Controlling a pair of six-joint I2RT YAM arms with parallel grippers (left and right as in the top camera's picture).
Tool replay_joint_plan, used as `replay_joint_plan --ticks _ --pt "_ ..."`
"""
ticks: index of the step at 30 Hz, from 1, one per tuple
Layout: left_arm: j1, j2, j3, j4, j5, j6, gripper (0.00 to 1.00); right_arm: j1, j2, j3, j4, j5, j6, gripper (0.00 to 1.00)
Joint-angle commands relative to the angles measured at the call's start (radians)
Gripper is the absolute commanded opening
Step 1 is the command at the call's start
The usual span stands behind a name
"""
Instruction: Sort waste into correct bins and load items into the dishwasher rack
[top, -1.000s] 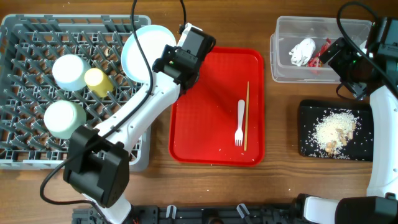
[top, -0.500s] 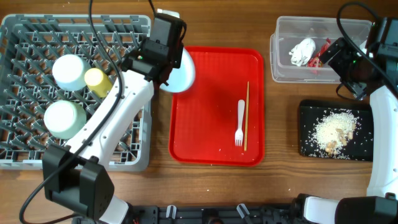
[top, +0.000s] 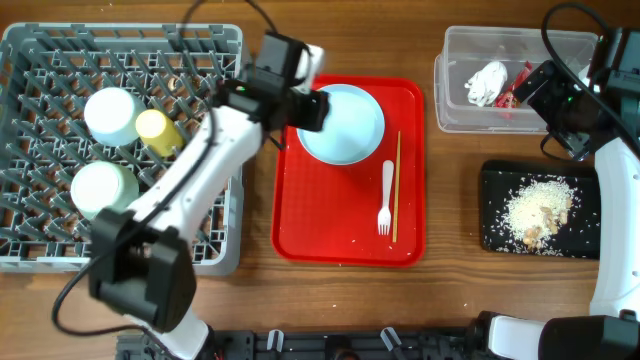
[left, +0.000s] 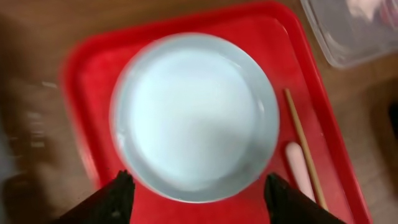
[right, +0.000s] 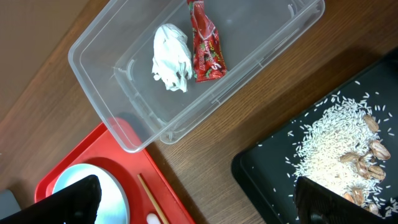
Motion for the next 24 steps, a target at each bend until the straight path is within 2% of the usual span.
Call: replay_joint_plan --ticks 1,4,7,24 --pt "-0.113 0.087 0.02 0.016 -0.032 0.034 0.7 -0.001 -0.012 0.007 0.0 0.021 -0.019 1.0" --pt "-0.21 0.148 0.02 0.047 -0.214 0.082 0.7 0.0 -0.012 0.007 0.0 0.021 -0.019 1.0" --pt "-0.267 0.191 0.02 0.085 -0.29 0.137 0.71 -0.001 -0.012 0.007 0.0 0.021 -0.019 1.0" --pt "-0.277 0.359 0.02 0.171 -0.288 0.139 0.64 -0.001 -0.012 0.007 0.0 0.021 -0.019 1.0"
